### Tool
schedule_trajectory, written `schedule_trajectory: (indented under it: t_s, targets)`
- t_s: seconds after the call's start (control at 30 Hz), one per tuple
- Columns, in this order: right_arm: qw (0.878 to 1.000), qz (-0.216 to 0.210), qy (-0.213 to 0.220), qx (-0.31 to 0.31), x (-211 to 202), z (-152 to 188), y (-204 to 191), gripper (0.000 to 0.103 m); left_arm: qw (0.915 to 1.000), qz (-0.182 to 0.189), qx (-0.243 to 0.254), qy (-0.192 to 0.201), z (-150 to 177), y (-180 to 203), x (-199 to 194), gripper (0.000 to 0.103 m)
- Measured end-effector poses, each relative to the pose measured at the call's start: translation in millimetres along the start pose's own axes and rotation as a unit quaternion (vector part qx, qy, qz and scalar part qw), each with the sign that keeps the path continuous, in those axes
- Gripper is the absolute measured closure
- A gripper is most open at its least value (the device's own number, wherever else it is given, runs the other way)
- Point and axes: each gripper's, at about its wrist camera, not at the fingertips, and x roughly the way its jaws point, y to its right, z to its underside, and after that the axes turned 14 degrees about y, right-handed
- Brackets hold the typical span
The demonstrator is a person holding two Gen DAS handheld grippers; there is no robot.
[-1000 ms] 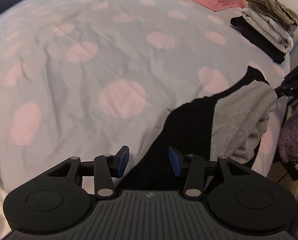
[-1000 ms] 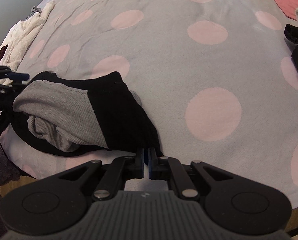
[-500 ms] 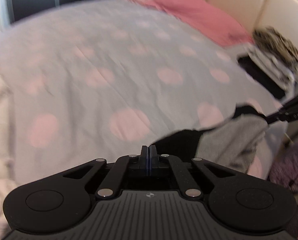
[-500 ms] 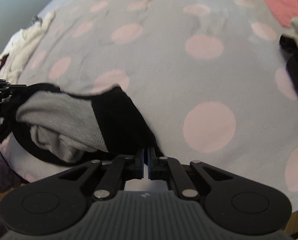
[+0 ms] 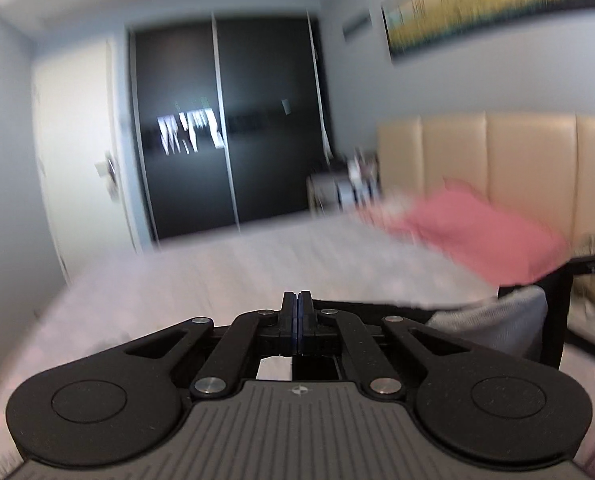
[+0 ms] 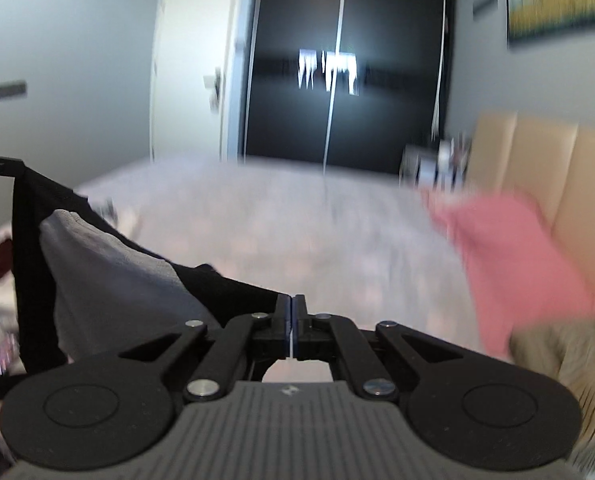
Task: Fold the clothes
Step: 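Lift the grey shirt high with both tools to shake it out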
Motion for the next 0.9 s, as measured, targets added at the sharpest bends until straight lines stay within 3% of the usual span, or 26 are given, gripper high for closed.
schedule_trajectory:
  t_s: [0.2, 0.33, 0.53, 0.67, 0.9]
  targets:
    - [0.991, 0.011, 0.126, -0.041, -31, -83, -14, 0.102, 0.9937, -0.03, 0.015, 0.107, -74, -3, -41, 0.103]
    - [0.981, 0.027, 0.184, -0.055, -56, -126, -15, 0.102, 0.9857, -0.043, 0.016, 0.162, -98, 1, -64, 0.103]
    - [0.961, 0.056, 0.26, -0.08, -103, -151, -21, 0.102, 0.9709, -0.046, 0.01, 0.235, -110, 14, -105, 0.103]
    - [0.95, 0.065, 0.292, -0.085, -132, -157, -25, 0.102, 0.9631, -0.047, 0.015, 0.265, -122, 22, -129, 0.103]
    - [0.946, 0.067, 0.306, -0.081, -153, -160, -27, 0.102, 0.962, -0.061, 0.018, 0.265, -128, 31, -143, 0.103]
